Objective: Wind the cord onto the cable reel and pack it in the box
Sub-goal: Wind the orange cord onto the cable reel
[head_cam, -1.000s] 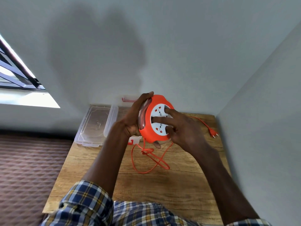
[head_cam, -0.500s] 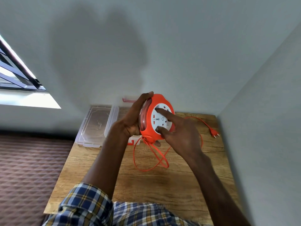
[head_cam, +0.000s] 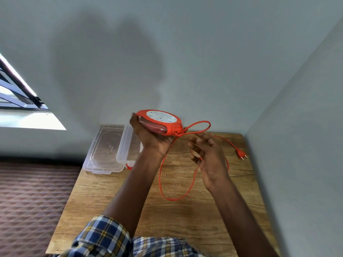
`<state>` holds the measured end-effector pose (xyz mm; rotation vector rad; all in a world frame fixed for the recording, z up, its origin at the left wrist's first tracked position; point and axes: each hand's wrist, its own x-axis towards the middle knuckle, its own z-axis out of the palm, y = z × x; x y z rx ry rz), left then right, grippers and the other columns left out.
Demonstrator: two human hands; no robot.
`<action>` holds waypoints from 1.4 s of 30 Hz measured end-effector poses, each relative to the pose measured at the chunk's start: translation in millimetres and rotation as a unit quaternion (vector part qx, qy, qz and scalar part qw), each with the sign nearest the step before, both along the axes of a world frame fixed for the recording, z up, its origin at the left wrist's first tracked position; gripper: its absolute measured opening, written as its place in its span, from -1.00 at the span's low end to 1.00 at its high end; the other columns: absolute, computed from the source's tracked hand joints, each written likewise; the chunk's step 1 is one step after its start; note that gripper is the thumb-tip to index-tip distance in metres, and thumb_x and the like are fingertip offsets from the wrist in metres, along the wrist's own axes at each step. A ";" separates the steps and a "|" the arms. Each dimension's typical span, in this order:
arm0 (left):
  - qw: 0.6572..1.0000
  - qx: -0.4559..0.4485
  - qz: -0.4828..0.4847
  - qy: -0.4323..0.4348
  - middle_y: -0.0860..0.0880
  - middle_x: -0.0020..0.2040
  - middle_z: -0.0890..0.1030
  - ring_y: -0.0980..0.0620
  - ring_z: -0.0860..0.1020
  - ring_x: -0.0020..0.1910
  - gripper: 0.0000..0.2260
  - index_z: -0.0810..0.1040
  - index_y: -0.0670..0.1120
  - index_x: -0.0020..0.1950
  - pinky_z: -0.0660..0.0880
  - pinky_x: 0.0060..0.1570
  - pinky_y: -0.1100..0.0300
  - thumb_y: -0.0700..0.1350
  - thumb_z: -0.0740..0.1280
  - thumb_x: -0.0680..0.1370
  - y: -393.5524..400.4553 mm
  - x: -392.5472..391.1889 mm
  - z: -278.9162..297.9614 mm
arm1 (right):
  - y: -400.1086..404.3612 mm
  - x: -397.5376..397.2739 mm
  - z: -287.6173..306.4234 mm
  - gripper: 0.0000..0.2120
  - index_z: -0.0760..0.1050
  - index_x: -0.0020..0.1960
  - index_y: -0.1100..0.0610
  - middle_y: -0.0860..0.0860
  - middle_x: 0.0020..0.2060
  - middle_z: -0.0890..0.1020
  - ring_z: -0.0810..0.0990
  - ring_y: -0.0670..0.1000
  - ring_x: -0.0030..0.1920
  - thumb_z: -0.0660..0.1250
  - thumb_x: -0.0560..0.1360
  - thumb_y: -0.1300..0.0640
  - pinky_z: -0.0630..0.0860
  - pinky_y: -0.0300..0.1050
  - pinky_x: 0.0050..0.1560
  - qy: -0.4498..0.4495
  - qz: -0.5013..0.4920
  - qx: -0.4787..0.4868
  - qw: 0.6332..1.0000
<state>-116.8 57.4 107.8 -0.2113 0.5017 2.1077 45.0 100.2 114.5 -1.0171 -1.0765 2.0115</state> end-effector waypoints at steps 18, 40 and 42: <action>0.979 -0.090 0.129 0.131 -0.18 0.19 0.70 -0.23 0.67 0.20 -0.27 0.51 -0.11 0.48 0.59 0.21 -0.24 0.43 0.06 0.62 -15.9 17.2 -1.1 | -3.4 -4.2 -19.5 -0.88 0.69 -0.04 0.08 -0.05 -0.37 0.61 0.51 -0.17 -0.37 0.51 0.50 0.28 0.41 -0.30 -0.35 -0.103 0.084 0.166 0.977; 0.983 -0.112 0.111 0.094 -0.19 0.14 0.68 -0.25 0.62 0.18 -0.33 0.58 -0.04 0.33 0.44 0.35 -0.43 0.45 0.04 0.61 0.9 17.8 -15.2 | -1.8 -16.9 -31.7 -0.58 0.44 0.15 0.16 0.09 -0.03 0.66 0.63 0.03 -0.05 0.56 0.41 0.35 0.62 -0.05 -0.21 0.022 0.022 0.114 0.993; 0.981 -0.131 0.103 0.098 -0.13 0.03 0.73 -0.20 0.66 0.09 -0.34 0.60 -0.02 0.29 0.54 0.21 -0.29 0.46 0.03 0.60 2.5 19.9 -16.0 | 0.2 -15.3 -31.9 -0.50 0.35 0.18 0.18 0.14 0.00 0.63 0.64 0.03 -0.13 0.56 0.41 0.37 0.54 -0.14 -0.38 -0.015 -0.013 0.161 0.987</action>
